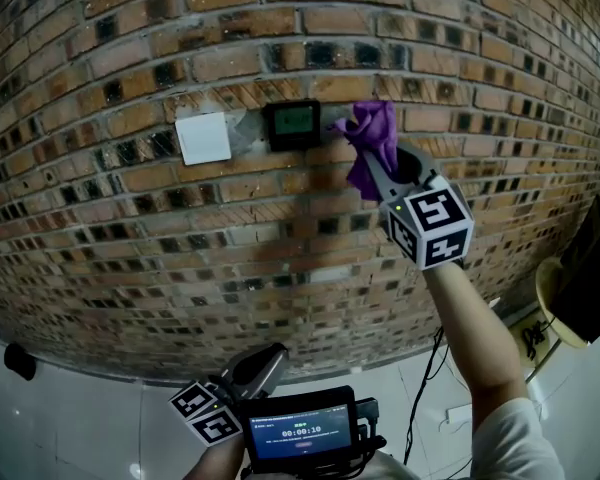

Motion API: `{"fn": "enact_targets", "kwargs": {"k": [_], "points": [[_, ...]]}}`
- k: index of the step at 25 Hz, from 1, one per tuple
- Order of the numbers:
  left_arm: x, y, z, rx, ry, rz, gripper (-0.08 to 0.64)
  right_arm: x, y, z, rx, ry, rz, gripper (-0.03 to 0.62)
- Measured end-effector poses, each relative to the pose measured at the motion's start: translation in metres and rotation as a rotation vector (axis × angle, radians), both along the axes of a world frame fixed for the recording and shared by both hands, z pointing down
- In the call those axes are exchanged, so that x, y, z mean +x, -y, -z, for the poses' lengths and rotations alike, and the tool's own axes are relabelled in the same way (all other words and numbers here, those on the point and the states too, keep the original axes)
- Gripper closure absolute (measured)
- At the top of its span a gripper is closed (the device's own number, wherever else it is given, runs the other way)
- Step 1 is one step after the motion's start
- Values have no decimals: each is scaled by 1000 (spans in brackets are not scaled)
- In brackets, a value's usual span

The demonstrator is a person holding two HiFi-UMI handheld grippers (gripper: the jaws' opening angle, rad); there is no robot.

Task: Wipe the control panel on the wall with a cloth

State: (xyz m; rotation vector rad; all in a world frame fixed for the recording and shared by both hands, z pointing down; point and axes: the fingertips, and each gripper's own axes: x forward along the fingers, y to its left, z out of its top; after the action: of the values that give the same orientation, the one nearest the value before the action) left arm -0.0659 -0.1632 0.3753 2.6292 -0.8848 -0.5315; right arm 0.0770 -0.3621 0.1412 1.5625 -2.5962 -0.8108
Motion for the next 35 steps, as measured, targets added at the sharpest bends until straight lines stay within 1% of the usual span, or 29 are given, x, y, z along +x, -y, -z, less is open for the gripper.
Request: {"fn": "enact_targets", "kwargs": {"k": [7,17,29,35], "points": [[4,-2,0,1,1,-7,541,5,-16,-16,-51,49,37,508],[7,-3,-4,-16,-6,-9,541,9,-38,-53,-126,83,67,508],[11,-3,-6,-17,-11,-16,541,15,-52,-95,-206,110,75,508],[10,-3,-9,-26,-14,-13,541,17,-64,-120,-261,148,84,508]]}}
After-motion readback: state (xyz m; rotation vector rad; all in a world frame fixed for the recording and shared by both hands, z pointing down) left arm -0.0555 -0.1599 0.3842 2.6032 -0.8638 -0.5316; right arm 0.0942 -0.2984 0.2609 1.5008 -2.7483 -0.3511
